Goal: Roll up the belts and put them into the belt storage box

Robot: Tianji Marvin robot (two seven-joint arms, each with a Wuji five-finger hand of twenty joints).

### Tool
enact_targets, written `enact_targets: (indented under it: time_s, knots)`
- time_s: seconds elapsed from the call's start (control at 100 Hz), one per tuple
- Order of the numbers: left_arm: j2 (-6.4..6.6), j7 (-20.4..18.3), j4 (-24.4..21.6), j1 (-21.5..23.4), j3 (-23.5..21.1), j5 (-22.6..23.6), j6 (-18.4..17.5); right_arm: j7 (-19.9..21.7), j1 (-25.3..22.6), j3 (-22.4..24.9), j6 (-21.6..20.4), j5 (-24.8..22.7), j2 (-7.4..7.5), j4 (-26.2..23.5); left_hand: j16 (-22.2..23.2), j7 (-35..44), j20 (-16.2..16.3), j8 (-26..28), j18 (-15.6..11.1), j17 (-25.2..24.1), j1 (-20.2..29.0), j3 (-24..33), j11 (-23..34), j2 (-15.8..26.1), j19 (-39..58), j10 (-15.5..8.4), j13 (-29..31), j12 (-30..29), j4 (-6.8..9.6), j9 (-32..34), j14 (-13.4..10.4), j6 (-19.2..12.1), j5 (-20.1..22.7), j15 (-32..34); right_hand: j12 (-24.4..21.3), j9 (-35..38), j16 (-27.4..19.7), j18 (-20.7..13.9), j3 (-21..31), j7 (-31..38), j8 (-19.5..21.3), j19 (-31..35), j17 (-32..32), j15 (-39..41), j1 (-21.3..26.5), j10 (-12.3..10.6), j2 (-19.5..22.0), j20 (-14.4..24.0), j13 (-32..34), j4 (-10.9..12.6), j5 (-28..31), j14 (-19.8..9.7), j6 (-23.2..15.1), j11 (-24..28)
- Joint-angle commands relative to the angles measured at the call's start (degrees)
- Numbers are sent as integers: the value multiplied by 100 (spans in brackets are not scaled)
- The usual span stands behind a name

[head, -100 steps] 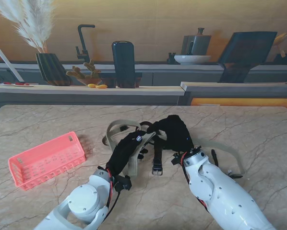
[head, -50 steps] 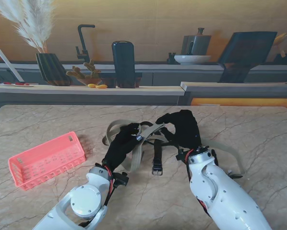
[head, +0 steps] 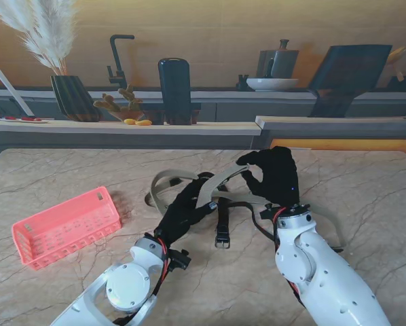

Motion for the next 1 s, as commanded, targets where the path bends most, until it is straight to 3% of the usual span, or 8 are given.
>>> enact_targets:
  time_s: [0.0, 0.14, 0.34, 0.49, 0.64, 0.76, 0.92, 0.99]
  knots:
    - [-25, 19, -48, 8, 77, 48, 83, -110, -6, 21, 57, -37, 6, -80, 400, 56, 184, -39, -43, 184, 24, 234, 196, -321, 525, 36, 347, 112, 49, -181, 16, 27, -308, 573, 37, -51, 95, 83, -135, 978, 395, 149, -106, 94, 98, 108, 228, -124, -152, 11, 659, 30, 347, 110]
    - [-75, 137, -48, -40, 184, 120, 346, -134, 12, -23, 66, -12, -7, -53, 1739, 151, 754, -79, 59, 1062, 152, 615, 615, -379, 2280, 104, 1505, 331, 17, 17, -275, 59, -310, 2847, 38, -64, 90, 80, -146, 971, 410, 159, -139, 102, 110, 130, 237, -143, -183, 20, 652, 34, 355, 123]
    - [-150, 389, 6, -136, 331, 361, 608, -78, 94, -202, 36, 2, -6, 76, 2624, 631, 1608, 17, -280, 2787, 194, 700, 1674, -343, 4305, 87, 3230, 1251, -6, 463, -1848, 140, -302, 5663, 37, -88, 78, 94, -171, 962, 437, 166, -183, 111, 122, 147, 252, -178, -214, 29, 645, 52, 354, 141]
    - [-209, 625, 100, -213, 393, 601, 734, 4, 113, -301, 11, 104, -28, 132, 2309, 819, 803, 9, -859, 4317, -14, 292, 2294, -262, 5801, 24, 4414, 1930, 9, 996, -2711, 174, -112, 6606, 36, -93, 73, 104, -178, 954, 447, 174, -193, 118, 122, 159, 254, -194, -218, 34, 640, 64, 364, 151]
    - [-305, 928, 288, -318, 467, 683, 653, 81, 118, -425, -27, 258, -70, 168, 2427, 814, 516, 20, -941, 4451, -164, -422, 2370, -35, 6069, -43, 4459, 2119, 54, 943, -2822, 93, -106, 6701, 32, -91, 70, 115, -177, 948, 458, 179, -207, 125, 135, 176, 236, -211, -226, 38, 649, 84, 374, 159]
    - [-402, 1200, 494, -425, 559, 707, 448, 136, 145, -553, -73, 389, -110, 210, 2651, 796, 897, 100, -792, 3786, -78, -1078, 2010, 208, 5439, -102, 3934, 1882, 105, 547, -2634, 9, -285, 6344, 32, -83, 69, 120, -172, 941, 460, 186, -211, 136, 132, 188, 231, -222, -220, 38, 659, 91, 383, 171]
    - [-536, 1501, 720, -546, 661, 613, 177, 254, 203, -733, -184, 618, -175, 278, 2642, 252, 1366, -60, -306, 1678, 40, -1625, 1370, 528, 3438, -191, 2097, 1242, 137, -311, -1337, -132, -324, 4664, 26, -83, 67, 134, -157, 935, 459, 200, -219, 149, 136, 195, 219, -236, -223, 37, 670, 99, 395, 177]
    - [-585, 1588, 797, -584, 693, 519, 42, 315, 246, -830, -236, 692, -195, 332, 2578, -60, 1386, -152, -321, 1384, -9, -1709, 1315, 582, 3156, -244, 1798, 1175, 136, -340, -1228, -153, -336, 4278, 25, -81, 67, 138, -156, 933, 459, 206, -220, 155, 135, 198, 219, -241, -217, 34, 672, 102, 402, 180]
